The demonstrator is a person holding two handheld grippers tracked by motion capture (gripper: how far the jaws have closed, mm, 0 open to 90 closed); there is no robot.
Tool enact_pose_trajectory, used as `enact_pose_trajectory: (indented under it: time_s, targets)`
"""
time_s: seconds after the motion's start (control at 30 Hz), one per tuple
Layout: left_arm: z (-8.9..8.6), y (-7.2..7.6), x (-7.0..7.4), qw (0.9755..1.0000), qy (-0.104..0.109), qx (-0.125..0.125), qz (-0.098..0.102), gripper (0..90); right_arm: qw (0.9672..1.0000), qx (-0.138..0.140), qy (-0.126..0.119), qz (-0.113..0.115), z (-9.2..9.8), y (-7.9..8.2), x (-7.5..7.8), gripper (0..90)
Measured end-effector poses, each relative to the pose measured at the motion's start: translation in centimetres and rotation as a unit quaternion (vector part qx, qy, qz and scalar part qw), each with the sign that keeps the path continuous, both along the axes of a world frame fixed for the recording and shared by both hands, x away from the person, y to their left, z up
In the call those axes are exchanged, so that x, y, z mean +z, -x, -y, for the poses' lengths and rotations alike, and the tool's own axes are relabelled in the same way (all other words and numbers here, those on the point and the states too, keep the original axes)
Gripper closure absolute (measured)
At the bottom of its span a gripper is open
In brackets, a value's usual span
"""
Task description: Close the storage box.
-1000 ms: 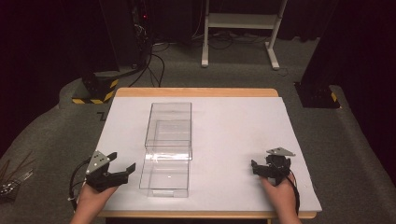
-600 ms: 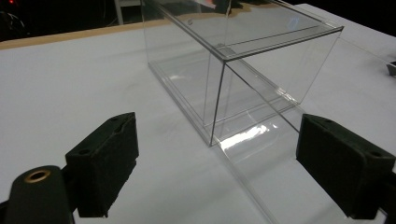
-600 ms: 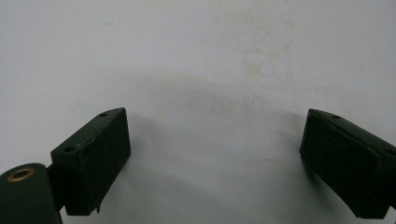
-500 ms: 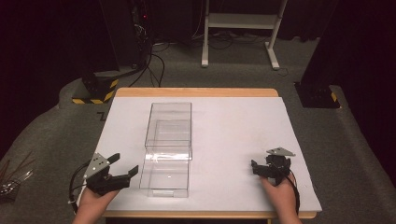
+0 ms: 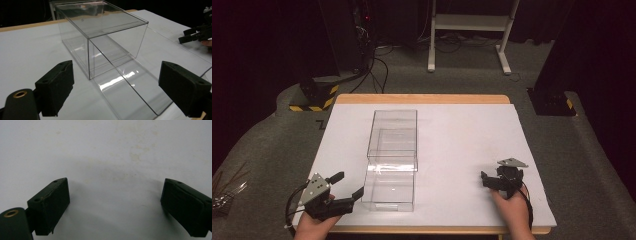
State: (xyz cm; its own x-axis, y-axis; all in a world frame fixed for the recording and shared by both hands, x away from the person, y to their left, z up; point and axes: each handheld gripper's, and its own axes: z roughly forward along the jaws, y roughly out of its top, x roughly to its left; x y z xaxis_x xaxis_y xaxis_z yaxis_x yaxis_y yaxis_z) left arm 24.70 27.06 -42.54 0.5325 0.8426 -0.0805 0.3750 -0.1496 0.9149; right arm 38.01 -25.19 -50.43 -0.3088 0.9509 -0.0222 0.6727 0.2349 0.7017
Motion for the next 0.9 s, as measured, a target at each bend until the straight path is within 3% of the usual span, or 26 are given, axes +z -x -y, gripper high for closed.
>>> enact_pose_trajectory:
  time_s: [0.2,0.43,0.7,0.9]
  targets:
    - [0.5,0.7,-0.7,0.9999,-0.012,-0.003,-0.002,13.5,1.0,0.0,0.0,0.0,0.0,0.0,0.0,8.4]
    - [0.8,1.2,-1.8,0.9996,-0.011,-0.011,-0.024,13.0,1.0,0.0,0.0,0.0,0.0,0.0,0.0,8.4]
    - [1.7,1.2,-2.6,0.9988,-0.034,-0.019,-0.028,11.7,1.0,0.002,0.002,0.001,0.0,0.0,0.0,8.4]
    - [1.8,1.0,-3.2,0.9983,-0.028,-0.032,-0.038,10.4,1.0,0.002,0.001,0.002,0.0,0.0,0.0,8.4]
